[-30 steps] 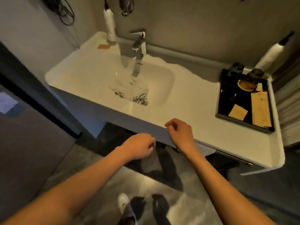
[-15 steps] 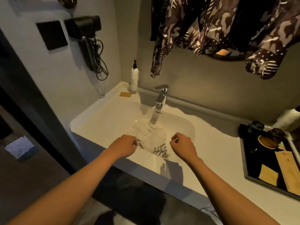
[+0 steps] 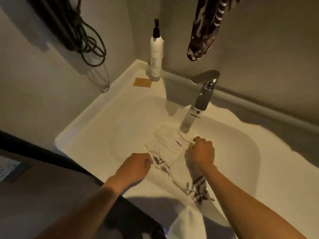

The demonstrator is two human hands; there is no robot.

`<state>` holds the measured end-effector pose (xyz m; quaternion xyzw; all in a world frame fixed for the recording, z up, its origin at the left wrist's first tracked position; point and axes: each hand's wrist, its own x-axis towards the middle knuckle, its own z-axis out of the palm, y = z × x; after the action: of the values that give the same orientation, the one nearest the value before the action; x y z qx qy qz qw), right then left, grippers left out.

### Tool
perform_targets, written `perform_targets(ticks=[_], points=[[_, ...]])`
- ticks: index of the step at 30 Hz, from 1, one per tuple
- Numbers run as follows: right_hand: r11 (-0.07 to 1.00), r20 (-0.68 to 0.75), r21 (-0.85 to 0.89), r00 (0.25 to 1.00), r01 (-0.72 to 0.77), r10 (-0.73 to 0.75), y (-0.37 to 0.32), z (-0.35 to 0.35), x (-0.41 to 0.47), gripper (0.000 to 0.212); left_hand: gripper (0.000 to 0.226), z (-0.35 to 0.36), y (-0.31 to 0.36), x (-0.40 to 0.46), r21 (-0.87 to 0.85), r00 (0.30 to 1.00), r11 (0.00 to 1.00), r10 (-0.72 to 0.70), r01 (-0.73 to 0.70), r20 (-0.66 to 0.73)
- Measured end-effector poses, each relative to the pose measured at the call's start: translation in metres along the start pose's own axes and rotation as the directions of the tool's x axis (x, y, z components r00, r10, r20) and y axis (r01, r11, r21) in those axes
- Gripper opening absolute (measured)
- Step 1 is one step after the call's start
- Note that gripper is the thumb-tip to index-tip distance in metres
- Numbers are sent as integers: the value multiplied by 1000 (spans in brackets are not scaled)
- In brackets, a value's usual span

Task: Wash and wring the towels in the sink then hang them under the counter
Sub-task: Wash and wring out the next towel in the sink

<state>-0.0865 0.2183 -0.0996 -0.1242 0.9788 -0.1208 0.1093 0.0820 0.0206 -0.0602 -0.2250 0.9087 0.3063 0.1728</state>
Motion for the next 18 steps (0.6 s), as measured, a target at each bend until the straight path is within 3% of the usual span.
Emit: perform_targets(ticks=[3,6,10,14,17,18], points=[[991,73,-131,997,-13,23,-9,20,39,28,27,12,1,23,22,997,999,-33,31,77],[988,77,-151,997,21,-10,-8,28,54,17,24,20,4,39,47,996,999,11,-15,85],[985,59,169,998,20,-30,-2,4,39,14,28,6,14,56,-41,996,999,21,-18,92],[879,-10,471,996,78,-83,-4,-47,-10,11,30,-10,20,83,-210,986,977,1,34,165],[796,33,600,991,84,-129,-16,-72,-39,14,73,-8,41,94,-278,943,957,163,-80,291],[772,70,633,990,52,-125,-18,-72,-46,14,69,-6,49,94,-272,924,954,215,-129,317]])
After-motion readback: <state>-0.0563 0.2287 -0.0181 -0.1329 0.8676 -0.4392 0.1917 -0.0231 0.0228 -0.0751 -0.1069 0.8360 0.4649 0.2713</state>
